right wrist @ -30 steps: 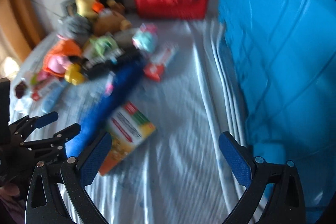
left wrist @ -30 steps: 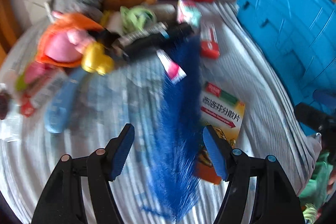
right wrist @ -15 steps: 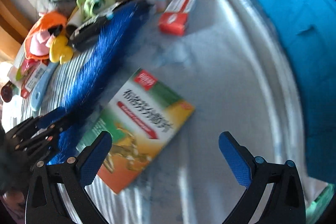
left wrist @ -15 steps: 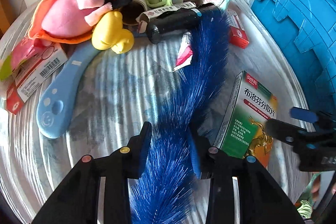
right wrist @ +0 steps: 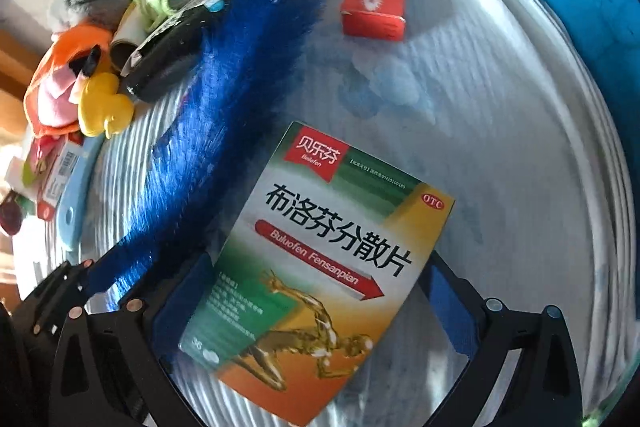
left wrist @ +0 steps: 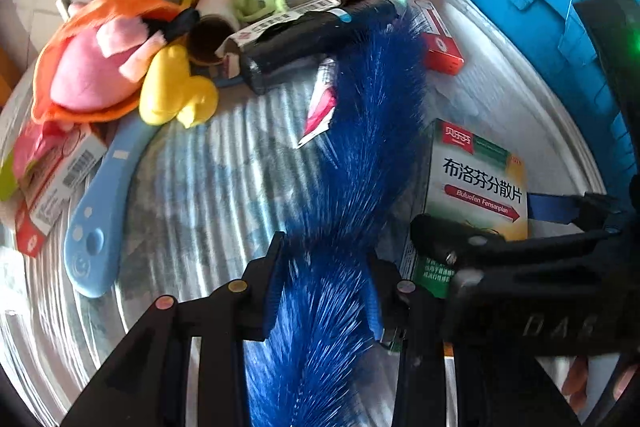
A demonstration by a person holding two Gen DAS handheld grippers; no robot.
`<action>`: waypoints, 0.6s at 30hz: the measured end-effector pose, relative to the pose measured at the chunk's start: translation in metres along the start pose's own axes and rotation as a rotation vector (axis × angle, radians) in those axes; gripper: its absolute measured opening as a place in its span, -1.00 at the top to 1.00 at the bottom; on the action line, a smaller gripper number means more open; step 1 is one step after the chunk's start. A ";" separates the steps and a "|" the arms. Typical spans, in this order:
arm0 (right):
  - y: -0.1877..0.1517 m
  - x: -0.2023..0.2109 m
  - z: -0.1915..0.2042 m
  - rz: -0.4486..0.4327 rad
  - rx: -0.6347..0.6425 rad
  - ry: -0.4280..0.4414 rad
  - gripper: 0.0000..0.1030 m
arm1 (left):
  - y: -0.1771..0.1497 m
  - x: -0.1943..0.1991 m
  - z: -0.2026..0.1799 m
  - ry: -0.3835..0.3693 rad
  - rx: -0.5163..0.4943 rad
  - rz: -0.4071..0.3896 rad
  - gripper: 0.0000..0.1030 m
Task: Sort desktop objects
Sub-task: 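Grasp the blue bristle brush with left tool while right grasps the ibuprofen box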
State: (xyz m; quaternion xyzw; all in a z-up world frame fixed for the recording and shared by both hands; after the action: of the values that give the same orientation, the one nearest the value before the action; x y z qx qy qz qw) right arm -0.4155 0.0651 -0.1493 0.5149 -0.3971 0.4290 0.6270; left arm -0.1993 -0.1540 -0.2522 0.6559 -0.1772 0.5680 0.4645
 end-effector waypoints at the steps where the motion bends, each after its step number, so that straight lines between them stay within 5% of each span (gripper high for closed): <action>1: 0.000 0.000 0.001 0.004 0.009 0.000 -1.00 | 0.001 0.000 -0.002 0.004 -0.007 -0.002 0.35; 7: -0.007 0.016 -0.015 0.023 0.063 -0.068 -1.00 | 0.000 0.002 -0.008 0.015 -0.022 -0.003 0.36; 15: -0.032 0.033 -0.042 0.048 -0.035 -0.105 -1.00 | 0.000 0.002 -0.016 0.055 0.009 0.010 0.42; 18: -0.037 0.029 -0.044 0.068 -0.042 -0.077 -1.00 | -0.007 0.006 -0.021 0.018 0.000 0.032 0.65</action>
State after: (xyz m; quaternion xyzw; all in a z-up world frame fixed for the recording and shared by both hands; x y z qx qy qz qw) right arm -0.3684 0.1080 -0.1403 0.5041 -0.4469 0.4215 0.6070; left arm -0.2044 -0.1317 -0.2514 0.6480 -0.1836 0.5812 0.4567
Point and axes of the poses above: each gripper's, at about its wrist camera, not at the fingertips, and x roughly against the way its jaws point, z to its left, y to its top, the point moved 8 cm from there along -x, roughly the way its jaws point, and after that the axes turned 12 degrees about y, right-handed, at the moved point
